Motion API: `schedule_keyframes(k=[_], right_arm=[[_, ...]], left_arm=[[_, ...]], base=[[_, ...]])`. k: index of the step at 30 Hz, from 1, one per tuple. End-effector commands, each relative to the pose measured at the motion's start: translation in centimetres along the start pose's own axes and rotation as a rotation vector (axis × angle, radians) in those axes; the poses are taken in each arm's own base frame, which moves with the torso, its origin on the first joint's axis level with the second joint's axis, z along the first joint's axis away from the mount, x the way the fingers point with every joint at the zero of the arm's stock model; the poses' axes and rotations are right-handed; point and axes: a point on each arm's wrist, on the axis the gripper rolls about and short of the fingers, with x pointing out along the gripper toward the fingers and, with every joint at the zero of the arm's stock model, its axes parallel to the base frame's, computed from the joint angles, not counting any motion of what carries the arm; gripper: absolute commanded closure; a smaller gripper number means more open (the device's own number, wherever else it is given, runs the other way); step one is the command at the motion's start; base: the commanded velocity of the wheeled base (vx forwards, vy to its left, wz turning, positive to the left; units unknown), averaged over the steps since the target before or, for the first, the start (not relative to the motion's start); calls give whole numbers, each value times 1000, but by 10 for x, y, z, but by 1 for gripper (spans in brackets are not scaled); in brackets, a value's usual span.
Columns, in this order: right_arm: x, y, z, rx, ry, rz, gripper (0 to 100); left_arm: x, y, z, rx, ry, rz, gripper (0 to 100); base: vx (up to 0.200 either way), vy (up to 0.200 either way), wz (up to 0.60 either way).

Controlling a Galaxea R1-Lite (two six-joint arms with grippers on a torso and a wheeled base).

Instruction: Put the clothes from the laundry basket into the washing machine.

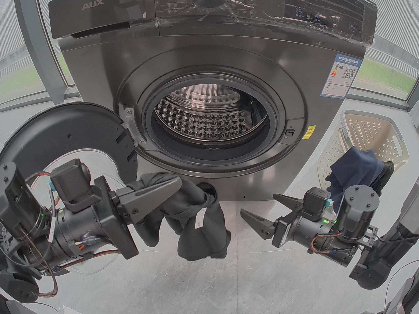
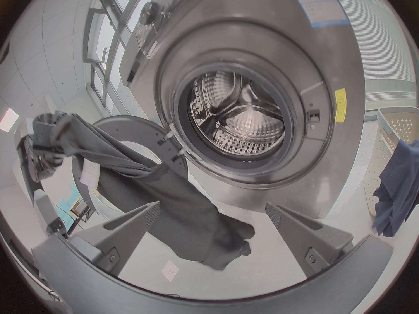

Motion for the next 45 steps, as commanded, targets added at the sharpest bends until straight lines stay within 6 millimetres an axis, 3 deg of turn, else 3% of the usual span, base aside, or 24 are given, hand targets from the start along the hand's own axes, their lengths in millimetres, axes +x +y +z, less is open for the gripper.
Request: schedule_keyframes(k=[1, 12, 21, 23, 29, 37, 45], right_arm=[[19, -7, -24, -2, 74, -16, 0], [21, -4, -31, 7, 75, 10, 0], [32, 12, -52, -17, 124, 179, 0], [36, 12, -52, -20, 118, 183, 0], [76, 10, -45, -44, 19, 180, 0], [77, 0, -30, -43, -33, 150, 0], [78, 7, -32, -39, -28, 171, 0]], left_arm=[[-8, -7, 6, 18, -25, -31, 100], [-6, -4, 2, 9, -11, -16, 100], [6, 3, -5, 11, 0, -5, 100], [7, 4, -5, 12, -3, -5, 100], [7, 3, -4, 16, -13, -7, 100], [7, 3, -4, 16, -14, -11, 100], [7, 3, -3, 18, -18, -10, 100]], base=[[0, 0, 0], [0, 0, 0], [0, 0, 0], [0, 0, 0], [0, 0, 0], [0, 0, 0], [0, 0, 0]])
